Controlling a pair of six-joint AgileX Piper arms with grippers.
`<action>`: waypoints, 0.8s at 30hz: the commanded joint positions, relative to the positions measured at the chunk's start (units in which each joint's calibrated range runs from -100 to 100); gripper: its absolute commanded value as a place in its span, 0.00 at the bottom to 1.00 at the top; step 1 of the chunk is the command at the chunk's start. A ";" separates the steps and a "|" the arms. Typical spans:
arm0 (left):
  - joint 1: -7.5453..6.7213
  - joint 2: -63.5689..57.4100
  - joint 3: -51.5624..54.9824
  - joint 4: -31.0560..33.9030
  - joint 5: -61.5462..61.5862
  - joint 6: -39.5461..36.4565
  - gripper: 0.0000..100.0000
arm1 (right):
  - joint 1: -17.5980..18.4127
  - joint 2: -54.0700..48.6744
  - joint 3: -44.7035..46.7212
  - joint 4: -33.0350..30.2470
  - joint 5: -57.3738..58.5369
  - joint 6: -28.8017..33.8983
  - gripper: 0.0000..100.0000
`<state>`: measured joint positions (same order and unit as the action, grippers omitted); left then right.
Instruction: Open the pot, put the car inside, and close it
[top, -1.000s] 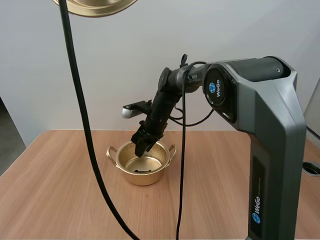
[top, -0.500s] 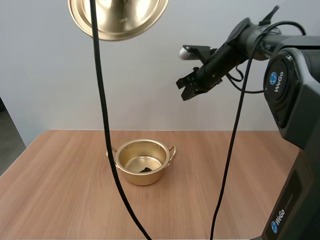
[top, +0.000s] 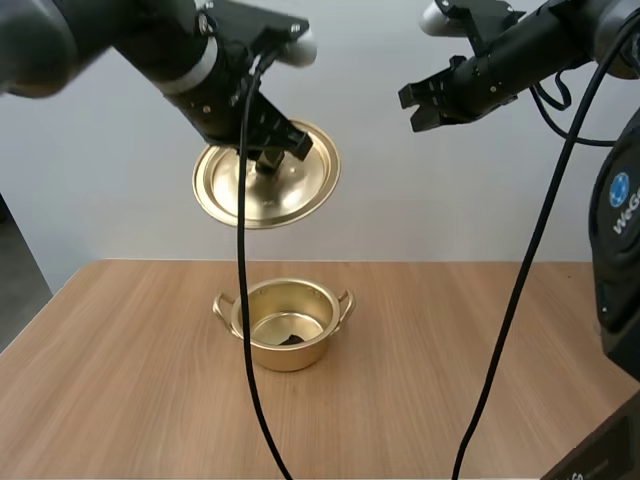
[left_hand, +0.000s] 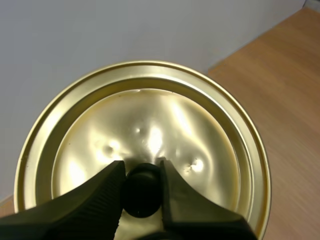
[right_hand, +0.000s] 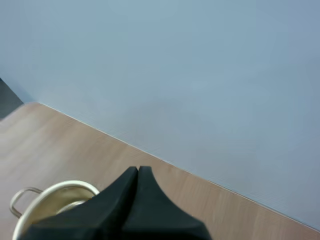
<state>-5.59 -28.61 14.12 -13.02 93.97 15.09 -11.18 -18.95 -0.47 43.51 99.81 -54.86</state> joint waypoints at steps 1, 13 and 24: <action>0.01 1.75 6.27 0.10 -3.11 0.33 0.00 | 0.02 -0.85 0.00 1.72 -0.32 0.13 0.00; -0.07 9.51 14.33 -0.11 -14.36 2.24 0.00 | 0.02 -1.99 0.00 1.72 0.19 1.25 0.00; -0.13 18.68 14.32 -1.95 -18.59 2.88 0.00 | 0.02 -1.99 0.00 1.72 0.19 1.25 0.00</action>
<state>-5.67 -11.26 28.34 -14.92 75.54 17.82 -11.18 -20.89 -0.47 45.18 100.00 -53.66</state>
